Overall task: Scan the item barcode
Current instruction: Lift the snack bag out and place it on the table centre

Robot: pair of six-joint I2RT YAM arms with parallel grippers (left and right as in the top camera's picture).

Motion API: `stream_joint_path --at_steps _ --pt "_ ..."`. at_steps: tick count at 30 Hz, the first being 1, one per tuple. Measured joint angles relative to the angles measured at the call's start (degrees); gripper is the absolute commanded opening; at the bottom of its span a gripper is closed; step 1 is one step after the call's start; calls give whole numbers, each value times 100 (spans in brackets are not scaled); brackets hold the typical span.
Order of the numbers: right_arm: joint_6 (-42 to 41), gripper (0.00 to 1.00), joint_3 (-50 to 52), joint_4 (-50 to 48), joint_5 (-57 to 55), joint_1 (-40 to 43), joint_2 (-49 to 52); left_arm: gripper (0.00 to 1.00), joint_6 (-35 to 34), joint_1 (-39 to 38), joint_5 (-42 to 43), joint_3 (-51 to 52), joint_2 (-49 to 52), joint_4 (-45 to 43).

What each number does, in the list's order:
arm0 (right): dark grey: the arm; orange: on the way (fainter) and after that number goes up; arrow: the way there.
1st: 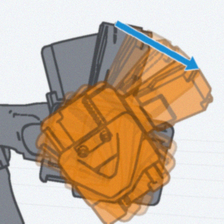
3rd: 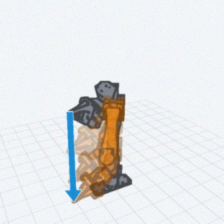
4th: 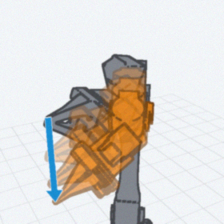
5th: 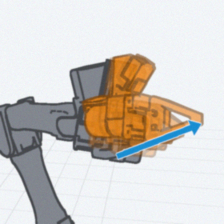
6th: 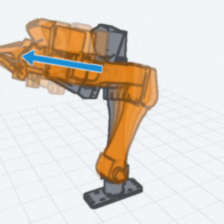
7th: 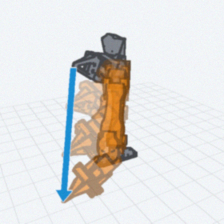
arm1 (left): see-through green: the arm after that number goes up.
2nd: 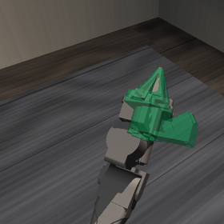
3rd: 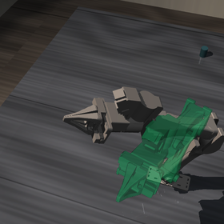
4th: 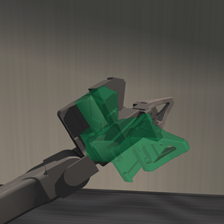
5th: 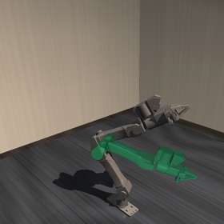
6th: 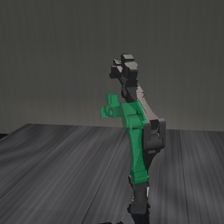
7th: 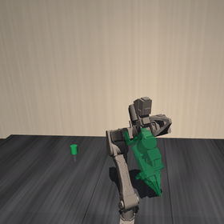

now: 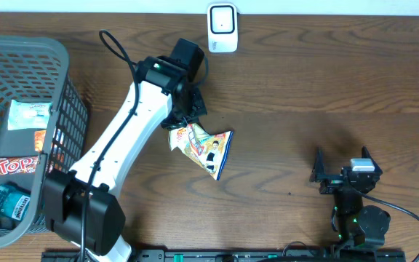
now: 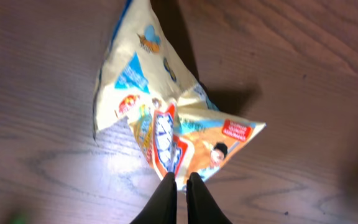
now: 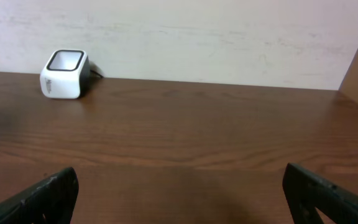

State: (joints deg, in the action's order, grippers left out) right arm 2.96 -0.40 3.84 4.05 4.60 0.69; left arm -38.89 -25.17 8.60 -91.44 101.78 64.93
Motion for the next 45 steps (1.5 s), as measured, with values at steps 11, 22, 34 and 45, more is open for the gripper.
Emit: stream_joint_path --at_steps 11,22,34,45 --pt "0 99 0 2 0 0 0 8 -466 -162 -175 1622 39 -1602" --pt "0 99 0 0 0 0 0 15 -592 -153 -151 3359 -125 -4127" --pt "0 99 0 -4 0 0 -2 99 -17 -133 -629 1897 -238 -1471" --pt "0 99 0 0 0 0 -7 98 664 1213 -2149 -1445 -1969 181"
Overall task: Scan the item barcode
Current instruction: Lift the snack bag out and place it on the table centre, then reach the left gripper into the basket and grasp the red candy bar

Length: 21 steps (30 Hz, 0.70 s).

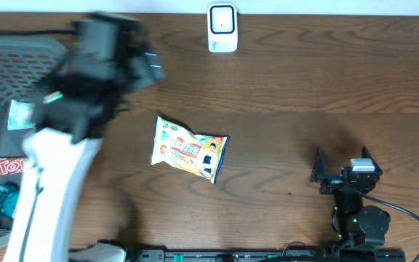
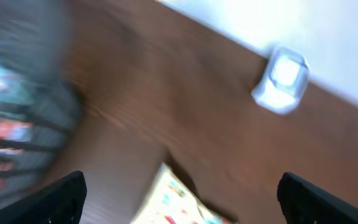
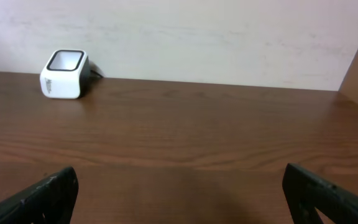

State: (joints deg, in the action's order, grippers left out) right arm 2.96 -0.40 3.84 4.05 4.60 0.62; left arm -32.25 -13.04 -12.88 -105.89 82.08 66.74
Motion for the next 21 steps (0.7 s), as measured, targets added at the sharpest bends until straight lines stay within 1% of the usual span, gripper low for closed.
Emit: stream_joint_path --at_steps 4,5,6,8,10,11,12,13,16,19,21 --pt "-2 99 0 0 0 0 0 98 -247 1408 -166 -11 -203 649" --pt "0 99 0 0 0 0 0 98 -308 1606 -197 2 -184 713" --pt "0 99 0 0 -2 0 0 98 -494 2111 -225 48 -131 850" --pt "0 99 0 -2 0 0 0 98 -815 2994 -238 262 -48 1001" --pt "0 99 0 -2 0 0 0 98 -1097 3713 -251 540 33 1019" --pt "0 99 0 0 0 0 0 98 -1178 3886 -251 640 63 1023" --pt "0 99 0 0 0 0 0 98 -1405 4225 -234 903 85 935" --pt "0 99 0 0 0 0 0 98 -1482 4419 -219 1082 111 879" --pt "0 99 0 0 0 0 0 98 -1694 5069 -48 1849 238 275" --pt "0 99 0 0 0 0 0 98 -1753 5410 254 2441 660 -243" --pt "-2 99 0 0 0 0 0 98 -1773 5453 422 2677 1104 -496"
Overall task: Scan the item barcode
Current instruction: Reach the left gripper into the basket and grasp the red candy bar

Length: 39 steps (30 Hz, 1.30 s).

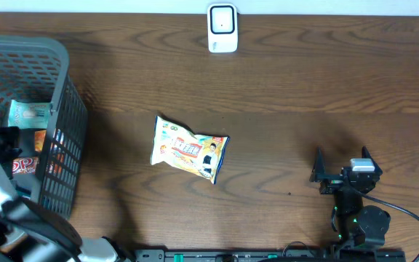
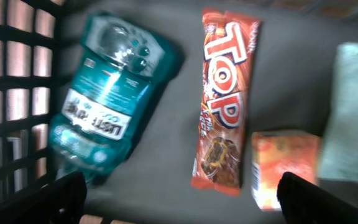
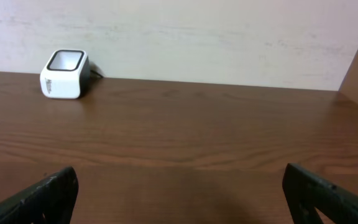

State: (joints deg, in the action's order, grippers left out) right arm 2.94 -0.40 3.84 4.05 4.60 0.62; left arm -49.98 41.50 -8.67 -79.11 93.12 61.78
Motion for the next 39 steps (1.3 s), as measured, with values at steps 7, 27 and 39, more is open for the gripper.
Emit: stream_joint_path --at_steps 7,27,39 --pt "0 99 0 0 0 0 0 99 -2 2 195 66 1309 -398" --pt "0 99 0 0 0 0 0 8 -122 -2 181 352 1805 -1222" --pt "2 99 0 0 0 0 0 7 68 -2 278 396 -1213 -964"
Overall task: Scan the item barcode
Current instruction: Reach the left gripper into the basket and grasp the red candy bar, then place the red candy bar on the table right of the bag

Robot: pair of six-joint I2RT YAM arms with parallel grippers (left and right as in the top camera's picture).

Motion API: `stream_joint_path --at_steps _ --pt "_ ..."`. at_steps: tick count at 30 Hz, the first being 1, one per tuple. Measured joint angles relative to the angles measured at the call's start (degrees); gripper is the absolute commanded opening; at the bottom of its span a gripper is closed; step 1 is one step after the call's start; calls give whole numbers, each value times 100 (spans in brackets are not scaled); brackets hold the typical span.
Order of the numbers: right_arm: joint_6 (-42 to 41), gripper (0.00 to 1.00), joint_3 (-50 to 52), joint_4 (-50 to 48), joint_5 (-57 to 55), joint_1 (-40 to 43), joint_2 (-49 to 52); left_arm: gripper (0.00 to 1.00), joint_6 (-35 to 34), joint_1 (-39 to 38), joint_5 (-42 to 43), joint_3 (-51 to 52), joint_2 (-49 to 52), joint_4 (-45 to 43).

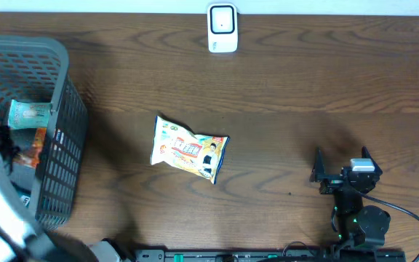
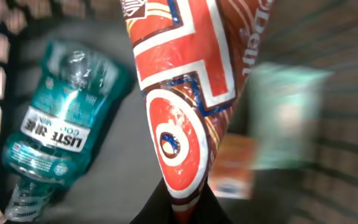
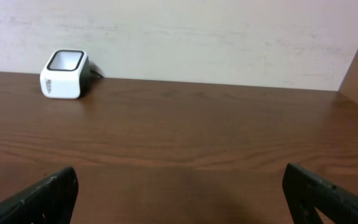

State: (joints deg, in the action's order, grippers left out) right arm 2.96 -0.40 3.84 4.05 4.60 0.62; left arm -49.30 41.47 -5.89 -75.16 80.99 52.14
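My left gripper [image 2: 182, 200] is shut on the lower end of a red-and-orange TOP chocolate bar [image 2: 185, 93], which rises close in front of the left wrist camera inside the grey basket [image 1: 57, 109]. The overhead view shows only the white left arm at the basket. A white barcode scanner [image 1: 222, 28] stands at the table's far edge; it also shows in the right wrist view as the scanner [image 3: 64, 66]. My right gripper [image 3: 182, 199] rests open and holds nothing at the near right, seen from above as the right gripper [image 1: 341, 159].
A yellow snack bag [image 1: 189, 149] lies flat mid-table. Below the bar the basket holds a teal mouthwash bottle [image 2: 61, 134], an orange box [image 2: 235, 168] and a pale green packet [image 2: 284, 115]. A wall runs behind the scanner.
The left gripper was open above the TOP bar lying flat on the basket floor. Now it is shut on the bar, which stands up off the floor. The right arm has not moved.
First the left gripper was shut on the snack bag, held above the table. Then the bag lay flat mid-table and the open gripper was nearer the basket. Later it hovered open over the basket's items, and now it holds the TOP bar.
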Motion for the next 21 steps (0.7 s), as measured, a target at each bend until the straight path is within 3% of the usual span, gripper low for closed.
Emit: stream_joint_path --at_steps 6,12,18,21 --pt "0 99 0 -2 -2 0 0 7 4 -356 396 2 -1958 -459" --pt "0 99 0 0 0 0 2 7 2 -1869 1150 -9 -3147 -1517" --pt "-2 99 0 -2 0 0 0 7 105 -4013 1311 -11 -2811 -1650" --pt "0 99 0 2 0 0 2 7 369 -5252 1325 -9 -1923 -1652"
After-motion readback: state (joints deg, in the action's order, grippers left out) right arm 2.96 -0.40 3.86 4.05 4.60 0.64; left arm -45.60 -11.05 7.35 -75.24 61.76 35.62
